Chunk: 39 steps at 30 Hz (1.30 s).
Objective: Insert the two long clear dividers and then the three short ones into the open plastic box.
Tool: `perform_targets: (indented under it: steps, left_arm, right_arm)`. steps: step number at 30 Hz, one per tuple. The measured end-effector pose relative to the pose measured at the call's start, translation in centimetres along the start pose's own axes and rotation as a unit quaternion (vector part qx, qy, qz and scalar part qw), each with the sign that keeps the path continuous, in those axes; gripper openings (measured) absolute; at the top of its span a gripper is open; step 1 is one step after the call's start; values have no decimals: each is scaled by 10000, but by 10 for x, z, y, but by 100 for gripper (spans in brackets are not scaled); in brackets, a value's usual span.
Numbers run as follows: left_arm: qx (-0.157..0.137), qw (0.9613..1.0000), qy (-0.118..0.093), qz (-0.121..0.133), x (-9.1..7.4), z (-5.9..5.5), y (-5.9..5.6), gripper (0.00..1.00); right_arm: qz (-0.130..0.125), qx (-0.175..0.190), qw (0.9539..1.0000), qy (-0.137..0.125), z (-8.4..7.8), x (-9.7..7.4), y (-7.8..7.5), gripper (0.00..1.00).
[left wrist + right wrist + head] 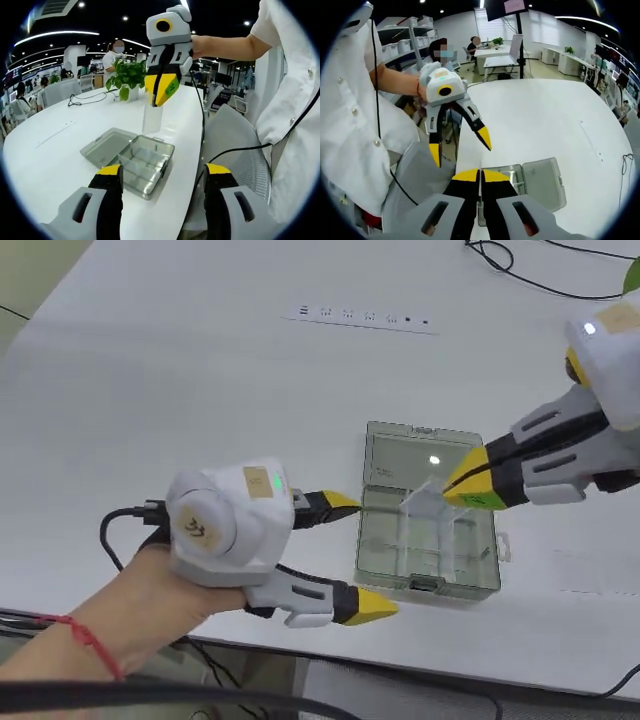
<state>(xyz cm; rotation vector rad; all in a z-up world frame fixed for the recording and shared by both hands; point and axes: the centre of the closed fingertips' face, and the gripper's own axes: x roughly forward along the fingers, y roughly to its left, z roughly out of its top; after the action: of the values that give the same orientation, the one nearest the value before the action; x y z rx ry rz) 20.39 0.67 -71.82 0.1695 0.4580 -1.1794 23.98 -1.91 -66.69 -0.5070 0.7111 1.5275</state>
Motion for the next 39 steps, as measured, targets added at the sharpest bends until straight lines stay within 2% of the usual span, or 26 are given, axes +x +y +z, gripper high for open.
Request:
perform_targets:
  steps: [8, 10, 15, 18, 26, 30, 32, 36, 39]
  left_arm:
    - [-72, 9996, 56, 280, -4, -9, 12, 79]
    - [-63, 9993, 89, 349, -5, -11, 15, 83]
    - [-101, 9990, 161, 395, -5, -17, 19, 85]
    - [-126, 9986, 165, 487, -5, -18, 23, 91]
    - [-282, 9978, 108, 583, -4, -20, 28, 98]
    - [-372, 9976, 46, 584, -3, -20, 28, 99]
    - [-491, 9969, -86, 601, -3, -17, 30, 100]
    - [-552, 9966, -89, 610, -3, -18, 31, 100]
    - [-561, 9966, -87, 599, -2, -19, 30, 100]
  right_arm:
    - [-153, 42, 9999, 45, -7, 27, -22, 2]
    - [-209, -15, 9997, 151, -15, 35, -31, 2]
    - [-234, 68, 9995, 197, -22, 50, -38, 2]
    - [-253, 103, 9994, 226, -27, 56, -40, 2]
    - [-294, 116, 9988, 361, -40, 65, -45, 2]
    - [-285, 142, 9987, 396, -44, 69, -46, 2]
    - [-285, 135, 9986, 428, -46, 69, -48, 2]
    - [-277, 168, 9985, 437, -48, 71, -44, 2]
    - [-293, 173, 9986, 402, -49, 72, -47, 2]
